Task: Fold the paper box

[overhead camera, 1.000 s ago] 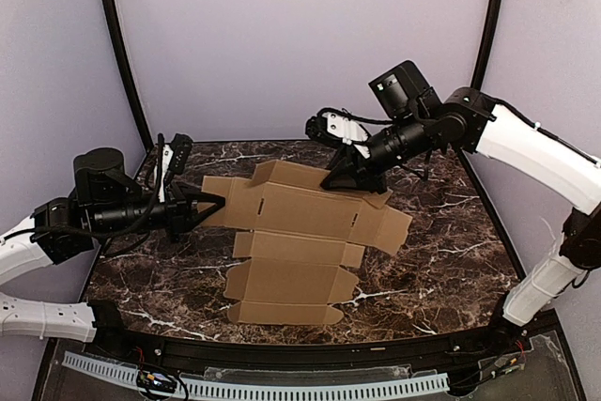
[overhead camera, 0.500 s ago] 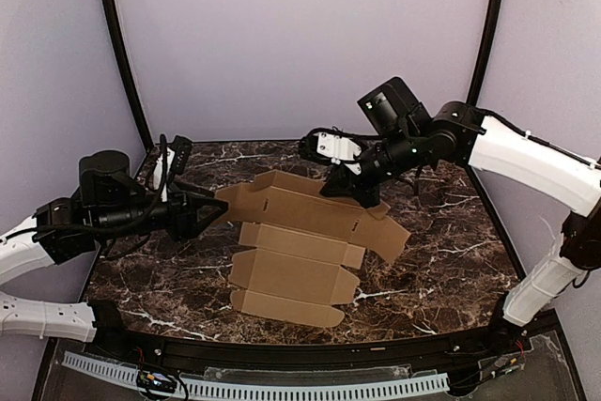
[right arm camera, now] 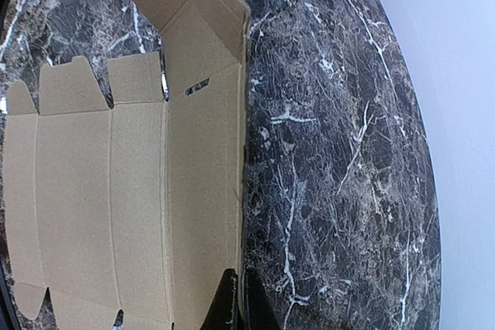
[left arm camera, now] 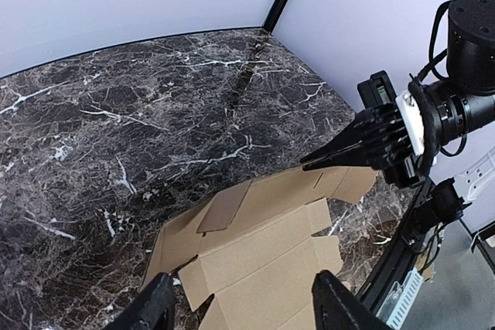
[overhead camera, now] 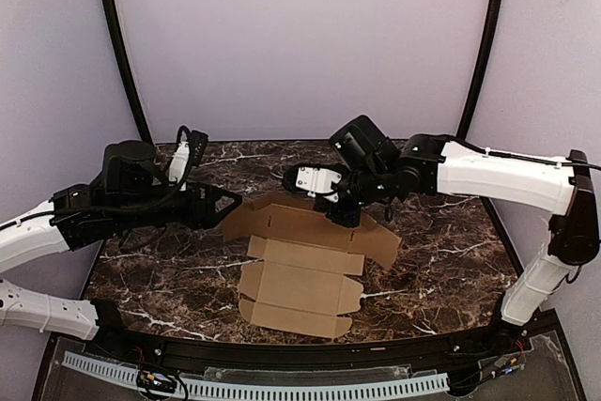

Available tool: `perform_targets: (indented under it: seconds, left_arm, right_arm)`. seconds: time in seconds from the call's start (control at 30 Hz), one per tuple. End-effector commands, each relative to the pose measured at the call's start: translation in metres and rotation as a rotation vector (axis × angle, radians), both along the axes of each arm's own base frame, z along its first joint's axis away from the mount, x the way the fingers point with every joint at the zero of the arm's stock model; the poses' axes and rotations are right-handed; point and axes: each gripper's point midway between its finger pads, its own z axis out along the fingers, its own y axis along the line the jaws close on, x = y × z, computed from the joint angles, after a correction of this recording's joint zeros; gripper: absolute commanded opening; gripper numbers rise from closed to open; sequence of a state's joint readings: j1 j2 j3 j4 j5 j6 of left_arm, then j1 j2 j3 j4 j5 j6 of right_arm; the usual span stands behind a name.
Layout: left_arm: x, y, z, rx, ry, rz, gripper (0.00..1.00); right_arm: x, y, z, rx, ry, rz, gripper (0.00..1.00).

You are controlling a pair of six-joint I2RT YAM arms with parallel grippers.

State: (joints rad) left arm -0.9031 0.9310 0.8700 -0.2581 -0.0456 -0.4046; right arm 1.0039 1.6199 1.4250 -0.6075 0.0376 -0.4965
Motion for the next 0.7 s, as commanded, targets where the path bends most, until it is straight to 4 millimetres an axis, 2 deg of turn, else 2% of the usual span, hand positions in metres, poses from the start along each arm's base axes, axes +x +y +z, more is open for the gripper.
perform_targets:
  seconds: [0.0, 0.17, 0.27, 0.4, 0.53, 0.67]
  left_arm:
    - [0.013, -0.01, 0.0, -0.038, 0.046, 0.05, 0.56]
    - [0.03, -0.014, -0.013, -0.043, 0.062, 0.124, 0.37]
    - [0.037, -0.019, -0.025, -0.051, 0.089, 0.147, 0.21]
    - [0.047, -0.019, -0.037, -0.047, 0.109, 0.191, 0.08]
    - [0.056, -0.017, -0.049, -0.053, 0.129, 0.226, 0.01]
    - [0.059, -0.016, -0.061, -0.033, 0.144, 0.241, 0.01]
  right_arm:
    - [0.012, 0.01, -0.012, -0.007, -0.122, -0.035, 0.0]
    - [0.011, 0.014, -0.018, 0.011, -0.137, -0.042, 0.0]
    - [0.007, 0.017, -0.02, 0.023, -0.138, -0.038, 0.0]
    - [0.003, 0.021, -0.022, 0.032, -0.133, -0.037, 0.0]
    - [0.001, 0.024, -0.022, 0.039, -0.133, -0.037, 0.0]
    - [0.0, 0.025, -0.021, 0.047, -0.132, -0.04, 0.0]
